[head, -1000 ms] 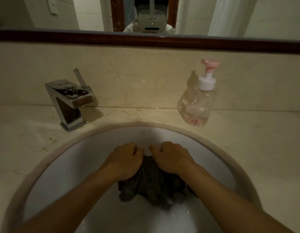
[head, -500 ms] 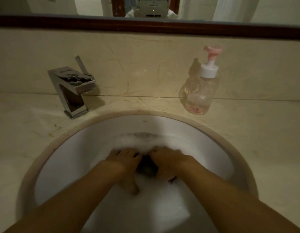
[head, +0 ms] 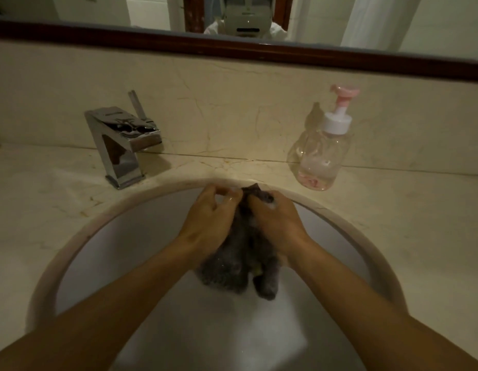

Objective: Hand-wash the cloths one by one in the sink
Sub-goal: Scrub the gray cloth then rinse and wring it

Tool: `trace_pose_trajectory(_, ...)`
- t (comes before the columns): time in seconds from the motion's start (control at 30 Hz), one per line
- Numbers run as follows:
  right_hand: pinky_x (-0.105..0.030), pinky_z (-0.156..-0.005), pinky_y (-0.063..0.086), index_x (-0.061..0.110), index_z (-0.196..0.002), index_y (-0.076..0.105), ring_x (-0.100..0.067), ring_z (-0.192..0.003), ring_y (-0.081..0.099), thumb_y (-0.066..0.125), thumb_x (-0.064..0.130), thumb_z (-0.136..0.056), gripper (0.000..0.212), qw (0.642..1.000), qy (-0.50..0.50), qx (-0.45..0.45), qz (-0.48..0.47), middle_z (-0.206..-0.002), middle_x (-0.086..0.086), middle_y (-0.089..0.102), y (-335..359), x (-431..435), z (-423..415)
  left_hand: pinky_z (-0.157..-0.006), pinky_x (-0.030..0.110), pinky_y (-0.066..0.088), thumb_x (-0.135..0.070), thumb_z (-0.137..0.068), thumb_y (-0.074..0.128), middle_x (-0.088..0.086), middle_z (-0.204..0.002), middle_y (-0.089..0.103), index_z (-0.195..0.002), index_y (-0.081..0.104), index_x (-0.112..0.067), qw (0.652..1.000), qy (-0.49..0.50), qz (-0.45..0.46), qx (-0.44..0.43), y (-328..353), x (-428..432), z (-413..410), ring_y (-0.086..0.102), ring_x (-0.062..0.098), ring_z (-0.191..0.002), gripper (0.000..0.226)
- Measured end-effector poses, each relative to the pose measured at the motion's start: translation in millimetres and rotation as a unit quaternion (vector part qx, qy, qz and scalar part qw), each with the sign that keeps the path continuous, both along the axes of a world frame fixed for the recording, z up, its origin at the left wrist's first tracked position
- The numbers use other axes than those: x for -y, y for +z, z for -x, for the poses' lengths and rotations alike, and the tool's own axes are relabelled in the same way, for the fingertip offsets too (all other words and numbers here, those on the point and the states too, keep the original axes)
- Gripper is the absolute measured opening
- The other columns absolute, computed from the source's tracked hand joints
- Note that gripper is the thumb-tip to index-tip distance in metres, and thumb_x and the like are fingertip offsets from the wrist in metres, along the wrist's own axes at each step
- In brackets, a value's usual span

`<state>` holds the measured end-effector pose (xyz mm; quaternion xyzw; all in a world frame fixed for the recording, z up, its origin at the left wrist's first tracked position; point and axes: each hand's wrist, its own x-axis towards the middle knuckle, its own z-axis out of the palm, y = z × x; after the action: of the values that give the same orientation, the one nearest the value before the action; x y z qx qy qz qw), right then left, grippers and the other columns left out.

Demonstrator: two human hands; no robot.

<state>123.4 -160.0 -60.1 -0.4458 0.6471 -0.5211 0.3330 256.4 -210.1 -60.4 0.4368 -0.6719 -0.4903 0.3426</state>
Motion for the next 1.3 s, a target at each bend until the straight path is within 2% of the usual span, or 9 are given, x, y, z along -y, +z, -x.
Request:
trace_pose_trajectory(0.2,0.0,-0.072,0.045,0.042,-0.093,0.055,0.007,-0.086,0.061,0.061,0.047,-0.1,0.01,0.999,0.012,-0.001,0.053,-0.093,0.025,0.061,-7,-15,-43,-0.095,0.034,0.046,-0.043,-0.106,0.04,0.0,-0.125,0.06,-0.126,0.058,-0.024,0.994,0.101,0.031,-0.015,2,5,-11,0.057,0.019,-0.115,0.033)
trace_pose_trajectory(0.37,-0.043,-0.102,0.054,0.019,-0.132,0.061,-0.022,-0.115,0.065,0.056,0.056,-0.1,0.05,0.999,-0.051,-0.004,0.009,-0.127,-0.001,0.067,-3,1,-10,-0.101,0.021,0.035,-0.038,-0.108,0.035,-0.01,-0.135,0.052,-0.146,0.045,-0.031,0.994,0.009,0.105,0.028,9,-35,14,0.048,0.004,-0.121,0.04)
trace_pose_trajectory(0.57,-0.009,-0.067,0.049,0.036,-0.097,0.062,0.0,-0.08,0.067,0.061,0.05,-0.098,0.014,1.0,-0.001,0.018,0.011,-0.089,0.015,0.068,-8,-14,-39,-0.103,0.024,0.026,-0.041,-0.107,0.037,0.0,-0.157,0.04,-0.151,0.04,-0.026,0.992,0.078,0.051,0.084,3,1,-9,0.038,0.018,-0.142,0.047)
trace_pose_trajectory(0.67,-0.02,-0.076,0.055,0.032,-0.097,0.066,-0.004,-0.084,0.068,0.062,0.049,-0.098,0.017,0.999,-0.024,-0.006,0.024,-0.089,0.012,0.07,-6,-10,-39,-0.099,0.024,0.031,-0.042,-0.107,0.036,0.001,-0.154,0.044,-0.148,0.042,-0.025,0.994,0.062,0.048,0.08,3,-5,-8,0.045,0.013,-0.132,0.045)
trace_pose_trajectory(0.8,-0.042,-0.099,0.056,0.02,-0.132,0.063,-0.019,-0.109,0.066,0.06,0.051,-0.099,0.045,0.997,-0.072,0.034,-0.014,-0.119,0.0,0.07,0,-3,-14,-0.105,0.021,0.032,-0.041,-0.107,0.036,-0.005,-0.151,0.046,-0.151,0.04,-0.029,0.992,0.006,0.096,0.084,4,-28,15,0.044,0.011,-0.135,0.046)
trace_pose_trajectory(0.93,-0.037,-0.088,0.058,0.026,-0.103,0.068,-0.016,-0.091,0.069,0.059,0.053,-0.099,0.029,0.999,-0.036,0.015,-0.012,-0.094,0.004,0.072,-5,-13,-39,-0.11,0.029,0.03,-0.042,-0.107,0.036,0.0,-0.157,0.04,-0.153,0.037,-0.028,0.986,0.055,0.07,0.141,5,-10,-2,0.04,0.019,-0.141,0.048)
trace_pose_trajectory(1.03,-0.03,-0.084,0.059,0.029,-0.101,0.068,-0.011,-0.087,0.07,0.06,0.049,-0.099,0.022,0.999,-0.023,0.022,-0.011,-0.092,0.006,0.072,-4,-15,-52,-0.103,0.027,0.032,-0.04,-0.107,0.038,0.003,-0.155,0.042,-0.151,0.04,-0.027,0.987,0.093,0.05,0.118,6,-4,-11,0.043,0.021,-0.138,0.045)
trace_pose_trajectory(1.2,-0.043,-0.087,0.062,0.013,-0.113,0.072,-0.027,-0.094,0.073,0.062,0.041,-0.1,0.032,0.992,-0.064,0.087,-0.064,-0.1,-0.011,0.075,11,-8,-11,-0.107,0.023,0.038,-0.039,-0.107,0.038,-0.004,-0.146,0.051,-0.148,0.042,-0.028,0.993,0.009,0.093,0.077,9,-34,13,0.049,0.012,-0.131,0.043)
trace_pose_trajectory(1.3,-0.043,-0.087,0.062,0.014,-0.098,0.075,-0.026,-0.088,0.074,0.063,0.04,-0.1,0.028,0.994,-0.04,0.085,-0.054,-0.091,-0.009,0.076,8,-17,-24,-0.1,0.02,0.031,-0.038,-0.107,0.038,-0.003,-0.151,0.046,-0.15,0.039,-0.028,0.99,0.024,0.086,0.112,8,-23,7,0.045,0.011,-0.133,0.044)
